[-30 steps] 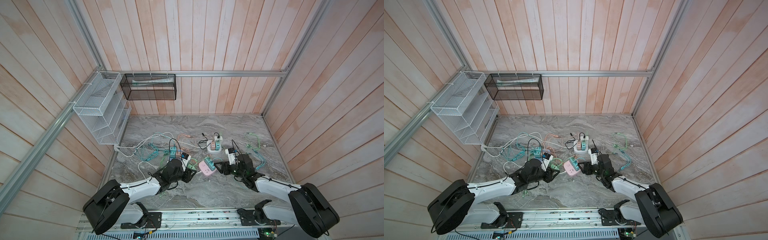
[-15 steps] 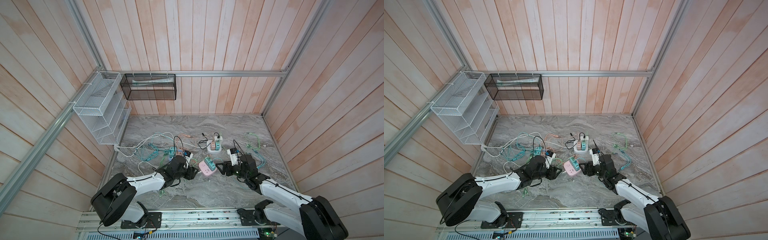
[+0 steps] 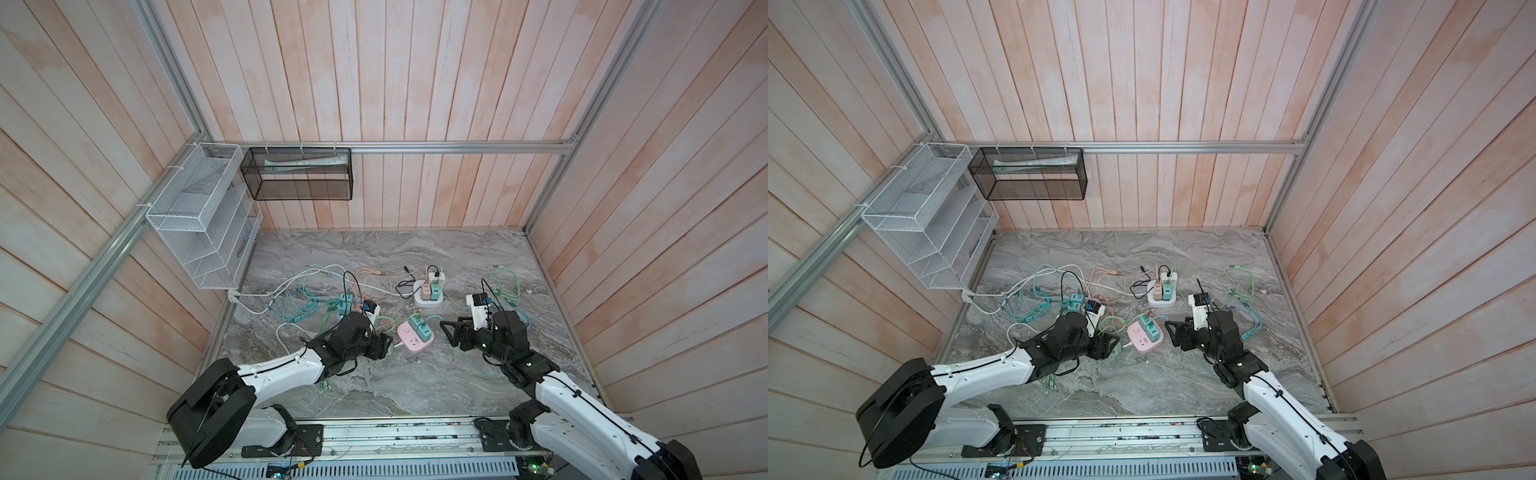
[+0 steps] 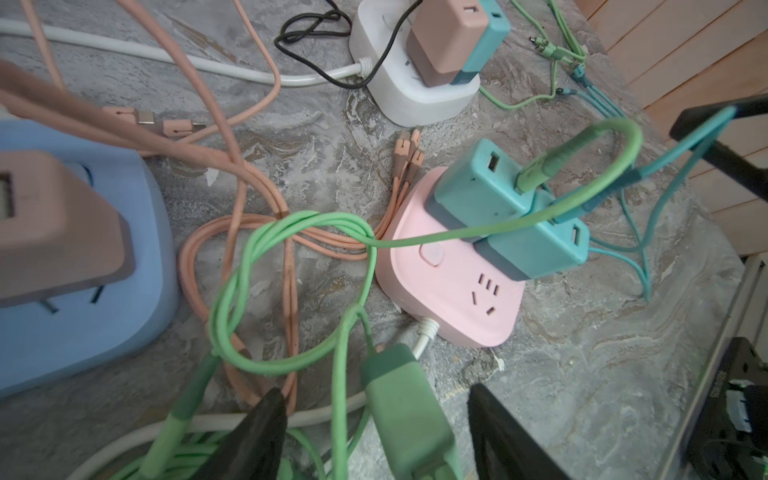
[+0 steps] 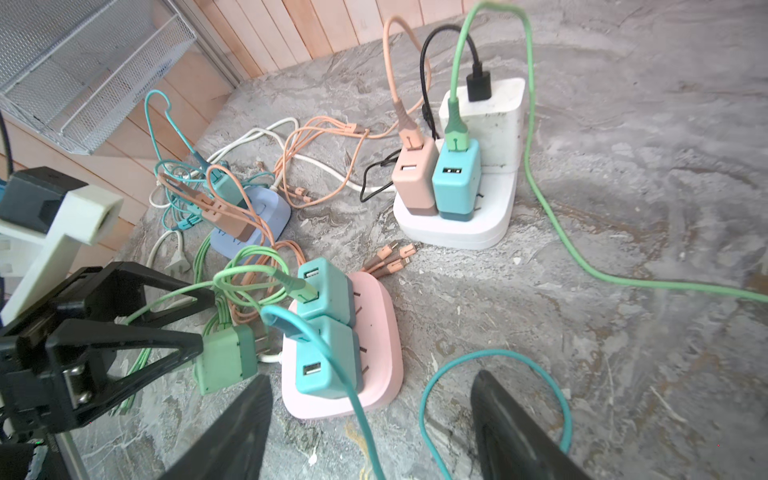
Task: Pull the plug off the socket
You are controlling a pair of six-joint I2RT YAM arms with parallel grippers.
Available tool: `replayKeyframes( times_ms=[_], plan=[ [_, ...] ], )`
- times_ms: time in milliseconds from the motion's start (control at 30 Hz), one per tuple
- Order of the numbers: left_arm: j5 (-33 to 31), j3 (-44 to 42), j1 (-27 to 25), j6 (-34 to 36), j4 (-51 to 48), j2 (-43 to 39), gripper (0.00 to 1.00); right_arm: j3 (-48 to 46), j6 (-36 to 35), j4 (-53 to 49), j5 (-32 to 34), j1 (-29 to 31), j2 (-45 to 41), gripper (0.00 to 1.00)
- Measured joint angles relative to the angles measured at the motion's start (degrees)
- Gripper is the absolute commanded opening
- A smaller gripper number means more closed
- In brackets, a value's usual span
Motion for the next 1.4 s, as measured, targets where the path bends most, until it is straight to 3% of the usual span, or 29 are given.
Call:
replayKeyframes(
  times_ms=[300,533,700,1000,1400],
  plan=[
    [-3.4,-0.7,-1.4,-2.6,-3.9,-3.6,0.72,2.2,-1.0,-4.2,4.1,3.7,-1.6,0.7],
    [-6.9,-1.5,-4.0,-3.6,-7.6,-7.2,0.72,4.7,-2.3,-5.9,9.9,12.2,0.2,0.66],
    [-9.1,0.7,-4.8,-3.1,-9.4,-7.2,0.73,4.8,-2.8,-6.6,13.7,14.6,-0.8,0.64],
    [-13.2,6.4,-4.9,0.7,-10.1,-4.9,0.83,4.4,-3.0,-6.8,18.4,19.2,-3.2,0.62],
    [-11.7,12.8,-4.6,6.3,-8.1,5.5,0.89,2.4,-1.9,-5.4,21.9,26.7,1.5,0.56]
  ],
)
